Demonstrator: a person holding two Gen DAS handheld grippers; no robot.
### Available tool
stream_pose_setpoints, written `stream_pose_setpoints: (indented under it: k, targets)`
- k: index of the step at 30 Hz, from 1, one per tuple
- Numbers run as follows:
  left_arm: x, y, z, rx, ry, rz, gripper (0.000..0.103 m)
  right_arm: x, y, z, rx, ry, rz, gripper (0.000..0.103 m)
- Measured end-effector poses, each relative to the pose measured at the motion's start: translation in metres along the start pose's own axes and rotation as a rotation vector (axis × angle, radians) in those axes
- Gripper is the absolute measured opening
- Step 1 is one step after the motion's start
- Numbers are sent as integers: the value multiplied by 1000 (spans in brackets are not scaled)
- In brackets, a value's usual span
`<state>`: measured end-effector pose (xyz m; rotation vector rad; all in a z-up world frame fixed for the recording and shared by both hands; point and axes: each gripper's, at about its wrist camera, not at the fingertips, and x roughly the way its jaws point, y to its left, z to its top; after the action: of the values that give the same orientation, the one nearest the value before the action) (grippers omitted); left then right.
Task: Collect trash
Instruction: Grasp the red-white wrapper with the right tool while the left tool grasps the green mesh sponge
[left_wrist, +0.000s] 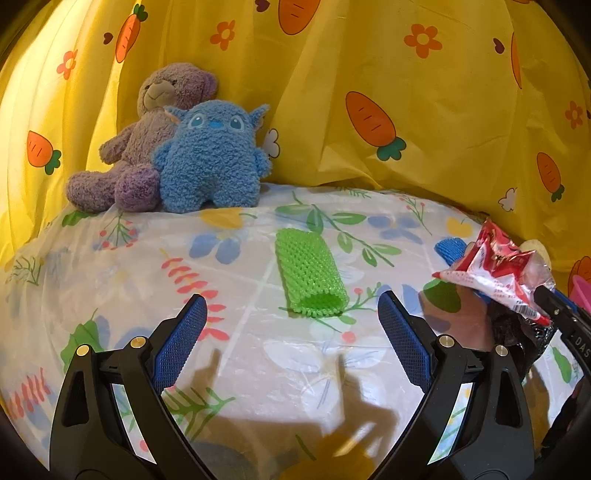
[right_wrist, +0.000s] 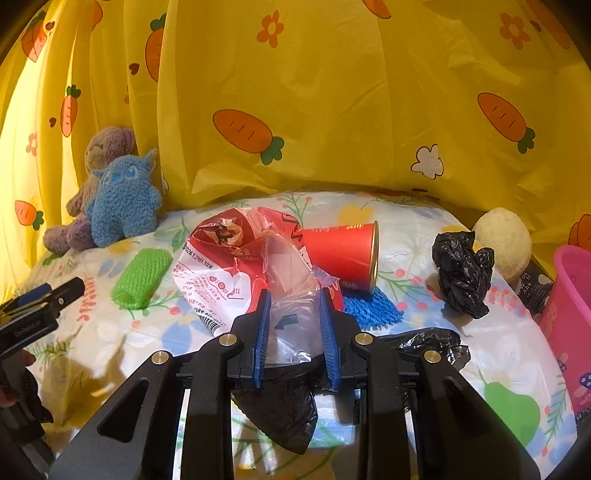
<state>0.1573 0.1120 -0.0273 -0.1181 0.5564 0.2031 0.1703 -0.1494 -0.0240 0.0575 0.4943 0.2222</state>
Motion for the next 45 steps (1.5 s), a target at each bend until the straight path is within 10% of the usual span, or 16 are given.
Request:
stream_pose_setpoints:
  k: [15,27,45]
  targets:
    - [58,3,20,-41,128,-16,86,-27,-8,7,43,-87,2,27]
    - [96,4,11,-48,268,-59,29,-32,-17,5,58,-80,-12,27]
    - [31,-4,17,-56,101,-118,10,-91,-56,-5,127,-165,-110,27]
